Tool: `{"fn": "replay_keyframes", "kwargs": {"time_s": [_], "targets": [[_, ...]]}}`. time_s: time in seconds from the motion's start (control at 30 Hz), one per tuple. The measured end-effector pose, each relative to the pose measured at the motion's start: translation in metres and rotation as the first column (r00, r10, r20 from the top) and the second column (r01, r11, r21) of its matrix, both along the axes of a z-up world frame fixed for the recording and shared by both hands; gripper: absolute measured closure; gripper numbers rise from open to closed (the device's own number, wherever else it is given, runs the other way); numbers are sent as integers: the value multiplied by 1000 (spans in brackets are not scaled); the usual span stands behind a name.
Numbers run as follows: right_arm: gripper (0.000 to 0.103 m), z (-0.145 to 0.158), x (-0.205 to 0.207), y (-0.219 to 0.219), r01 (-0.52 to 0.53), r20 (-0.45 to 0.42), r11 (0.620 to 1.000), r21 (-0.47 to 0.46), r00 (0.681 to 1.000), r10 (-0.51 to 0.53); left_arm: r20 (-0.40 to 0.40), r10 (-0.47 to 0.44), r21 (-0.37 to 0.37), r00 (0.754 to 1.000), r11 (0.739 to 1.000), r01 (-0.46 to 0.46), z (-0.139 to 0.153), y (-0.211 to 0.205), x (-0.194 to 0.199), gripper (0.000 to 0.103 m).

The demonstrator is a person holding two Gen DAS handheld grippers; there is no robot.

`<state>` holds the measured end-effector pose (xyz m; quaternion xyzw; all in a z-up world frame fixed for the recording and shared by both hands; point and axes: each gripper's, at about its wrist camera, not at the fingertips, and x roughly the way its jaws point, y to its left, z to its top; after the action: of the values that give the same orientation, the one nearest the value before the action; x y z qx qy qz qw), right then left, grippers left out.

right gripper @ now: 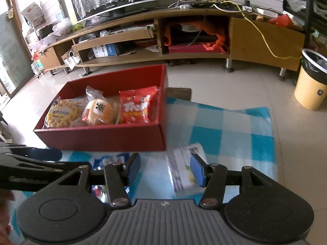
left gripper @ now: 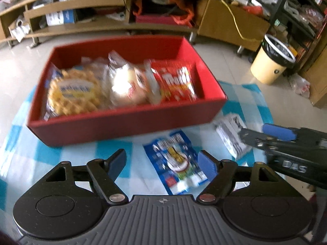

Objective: Organize snacks
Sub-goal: 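Move both tools back toward the blue packet and Kaprons box on the table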

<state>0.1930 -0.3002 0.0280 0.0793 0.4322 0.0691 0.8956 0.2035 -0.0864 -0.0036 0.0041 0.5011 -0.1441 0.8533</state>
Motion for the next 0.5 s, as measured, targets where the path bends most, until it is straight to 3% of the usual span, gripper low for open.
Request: {"fn": "replay_keyframes", "kwargs": {"time_s": [0.23,0.5], "targets": [[48,-1,-15,-26,19,-19,1000,10,1000,-19,-94,100,-4,990,995,-101,-25,-22,13,18],[46,2,-12,-39,13,-12,999,51,1000,-13,-117,169,55,979,985,-163,-44,-48,22,14]]}}
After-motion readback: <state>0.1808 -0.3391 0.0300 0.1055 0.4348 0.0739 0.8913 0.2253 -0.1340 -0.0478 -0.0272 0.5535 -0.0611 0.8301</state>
